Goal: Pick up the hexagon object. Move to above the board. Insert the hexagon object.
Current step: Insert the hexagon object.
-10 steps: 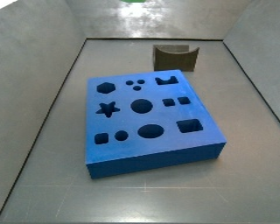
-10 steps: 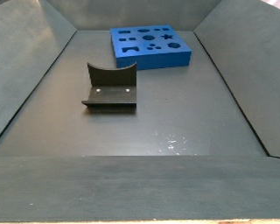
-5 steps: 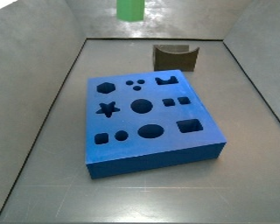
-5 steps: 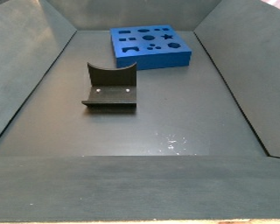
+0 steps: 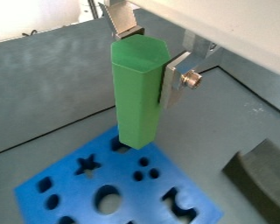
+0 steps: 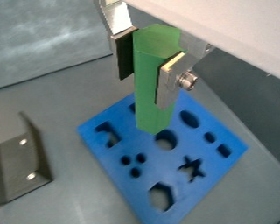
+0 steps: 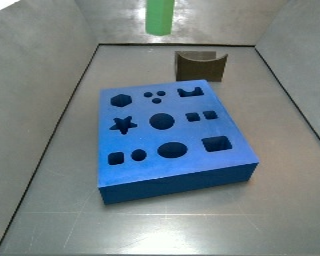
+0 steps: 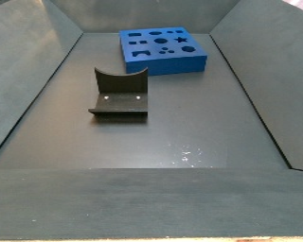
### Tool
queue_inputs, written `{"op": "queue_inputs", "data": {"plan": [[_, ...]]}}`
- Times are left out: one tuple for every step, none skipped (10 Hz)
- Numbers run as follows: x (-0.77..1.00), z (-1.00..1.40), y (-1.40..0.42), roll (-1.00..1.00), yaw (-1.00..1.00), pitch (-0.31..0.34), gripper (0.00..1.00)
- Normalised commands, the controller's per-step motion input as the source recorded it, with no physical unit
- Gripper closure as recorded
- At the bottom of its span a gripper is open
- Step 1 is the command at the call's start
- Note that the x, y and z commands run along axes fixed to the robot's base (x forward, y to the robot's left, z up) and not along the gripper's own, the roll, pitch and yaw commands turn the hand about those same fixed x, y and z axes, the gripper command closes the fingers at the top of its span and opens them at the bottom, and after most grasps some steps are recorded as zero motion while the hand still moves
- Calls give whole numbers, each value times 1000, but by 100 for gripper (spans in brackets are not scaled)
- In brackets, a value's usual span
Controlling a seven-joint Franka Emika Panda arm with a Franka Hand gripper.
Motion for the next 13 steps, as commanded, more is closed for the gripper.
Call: {"op": "queue_inputs", "data": {"plan": [[-14,0,83,0,0,0,100],[-486,-1000,0,200,120,-237,100],[-529,-1000,0,174,149,-209,100],[-389,-1000,23,97,166,-183,100],[-69,-1000,0,0,206,-89,100],[0,-1000,0,0,251,-69,100],[151,-1000,0,0,186,-43,100],[214,-1000,0,66,146,0,100],[106,-1000,0,94,160,0,100],[0,-826,0,231,183,0,100],[-17,0,14,0,0,0,100],[-1000,-306,0,40,-126,-214,100],[-949,-143,0,0,-114,-206,100]]}}
